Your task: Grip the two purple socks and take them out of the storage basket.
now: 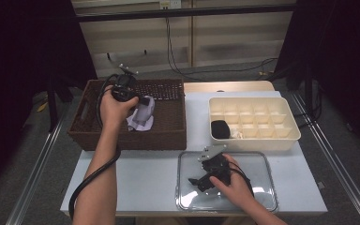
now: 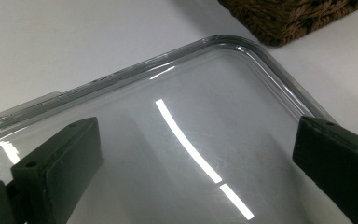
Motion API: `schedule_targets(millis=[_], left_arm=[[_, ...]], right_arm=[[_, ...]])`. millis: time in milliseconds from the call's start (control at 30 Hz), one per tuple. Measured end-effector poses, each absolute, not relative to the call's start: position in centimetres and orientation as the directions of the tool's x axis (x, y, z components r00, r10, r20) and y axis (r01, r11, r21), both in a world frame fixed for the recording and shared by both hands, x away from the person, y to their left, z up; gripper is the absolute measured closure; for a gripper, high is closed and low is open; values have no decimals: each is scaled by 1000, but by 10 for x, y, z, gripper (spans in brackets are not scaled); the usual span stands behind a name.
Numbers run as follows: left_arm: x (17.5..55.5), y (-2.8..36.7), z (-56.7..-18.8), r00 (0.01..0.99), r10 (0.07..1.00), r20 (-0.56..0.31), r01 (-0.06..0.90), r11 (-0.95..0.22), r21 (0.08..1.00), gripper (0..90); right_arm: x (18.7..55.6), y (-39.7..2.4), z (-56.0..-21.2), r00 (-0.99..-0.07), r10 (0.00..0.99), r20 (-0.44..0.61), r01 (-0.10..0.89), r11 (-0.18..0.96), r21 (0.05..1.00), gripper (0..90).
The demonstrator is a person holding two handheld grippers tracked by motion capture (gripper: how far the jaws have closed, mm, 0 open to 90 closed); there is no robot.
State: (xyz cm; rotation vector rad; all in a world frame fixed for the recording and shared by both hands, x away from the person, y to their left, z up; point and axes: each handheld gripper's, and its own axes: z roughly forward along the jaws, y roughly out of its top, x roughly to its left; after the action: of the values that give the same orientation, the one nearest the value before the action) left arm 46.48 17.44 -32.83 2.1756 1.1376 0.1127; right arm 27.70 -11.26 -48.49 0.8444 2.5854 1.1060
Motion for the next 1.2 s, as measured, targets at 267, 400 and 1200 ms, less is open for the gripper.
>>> schedule_targets(millis=[267,400,1200], left_arm=[[450,179,-317,629,736,-249,697,-392,601,810],[445,180,-313,634,729,-258,698,-396,596,811],[417,184,-307,678,683,-270,681,-446,581,810]], right_arm=[[277,-113,-485,-817,576,37,424,556,715,7],[277,-113,-485,-817,576,37,424,555,715,6],[277,-113,-485,-816,577,35,424,556,715,6]])
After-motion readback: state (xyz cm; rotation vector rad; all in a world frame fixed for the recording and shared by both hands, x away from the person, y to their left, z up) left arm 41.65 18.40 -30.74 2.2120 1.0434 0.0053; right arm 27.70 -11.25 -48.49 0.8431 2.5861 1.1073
